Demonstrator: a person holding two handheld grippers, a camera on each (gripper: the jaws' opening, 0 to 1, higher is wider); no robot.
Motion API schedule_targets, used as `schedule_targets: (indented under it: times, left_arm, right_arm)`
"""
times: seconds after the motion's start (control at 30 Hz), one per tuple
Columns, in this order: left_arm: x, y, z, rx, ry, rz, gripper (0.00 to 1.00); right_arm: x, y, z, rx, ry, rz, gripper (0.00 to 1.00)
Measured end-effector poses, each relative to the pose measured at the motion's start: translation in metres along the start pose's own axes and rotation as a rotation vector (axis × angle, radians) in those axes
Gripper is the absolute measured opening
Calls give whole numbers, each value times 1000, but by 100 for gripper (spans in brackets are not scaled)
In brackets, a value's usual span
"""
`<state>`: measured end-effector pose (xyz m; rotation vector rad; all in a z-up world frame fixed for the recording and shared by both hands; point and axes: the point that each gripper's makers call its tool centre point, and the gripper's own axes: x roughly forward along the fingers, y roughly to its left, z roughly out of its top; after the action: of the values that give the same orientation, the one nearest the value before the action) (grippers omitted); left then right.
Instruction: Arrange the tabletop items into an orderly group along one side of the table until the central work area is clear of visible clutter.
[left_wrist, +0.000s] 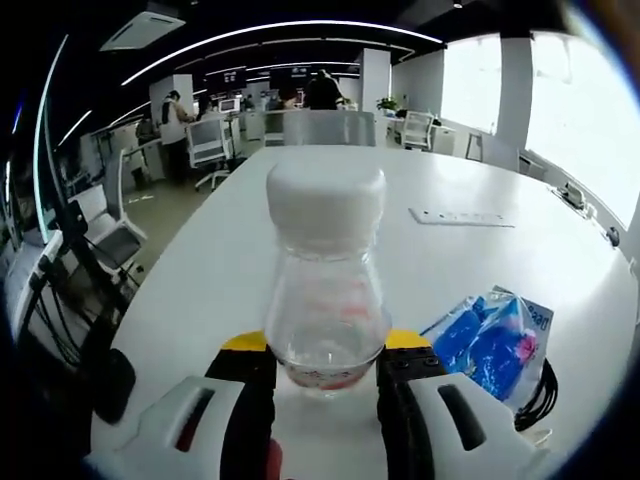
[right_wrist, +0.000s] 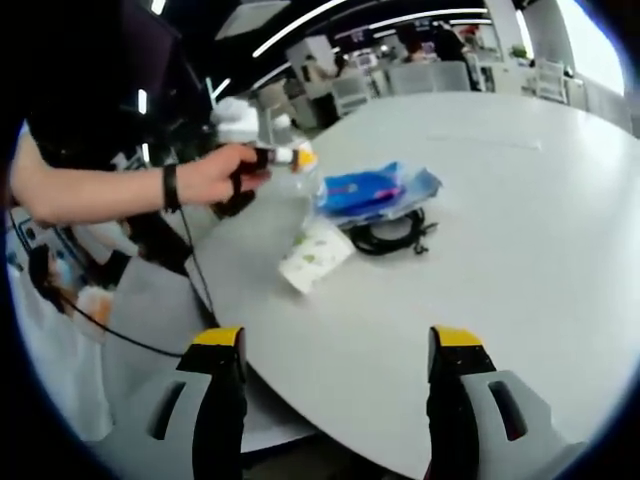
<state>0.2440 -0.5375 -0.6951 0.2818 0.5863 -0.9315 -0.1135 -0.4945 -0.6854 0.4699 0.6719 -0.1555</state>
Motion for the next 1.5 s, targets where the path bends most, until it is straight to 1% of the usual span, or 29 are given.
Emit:
schedule_targets:
  times: [0.2, 0.27, 0.37, 0.47, 0.67, 1.0, 1.1, 1.27, 1.5]
  left_arm:
    - [0, -1, -1, 8, 10, -1, 39]
    - [0, -1, -1, -3, 19, -3, 39]
    - [0, -1, -2, -44, 25, -12, 41]
    - [0, -3, -2, -46, 29, -24, 45]
    - [-11, -5, -4, -29, 34, -38, 47]
    - [-33, 6, -11, -32, 31, -45, 47]
    - [-40, 8, -15, -30, 33, -48, 47]
    - [-53, 13, -27, -34, 43, -50, 46]
    - [-72, 16, -48, -45, 66, -61, 45]
  right_arm:
    - [2, 1, -1, 2, 3, 4, 73]
    - [3, 1, -1, 5, 3, 6, 73]
    - [3, 2, 0, 4, 2, 9, 74]
    - [4, 2, 1, 3, -1, 10, 74]
    - [3, 1, 1, 4, -2, 8, 74]
    - [6, 2, 2, 4, -9, 12, 74]
    - [9, 5, 1, 4, -10, 17, 74]
    - [10, 9, 1, 1, -10, 24, 74]
    - [11, 16, 0, -3, -13, 27, 74]
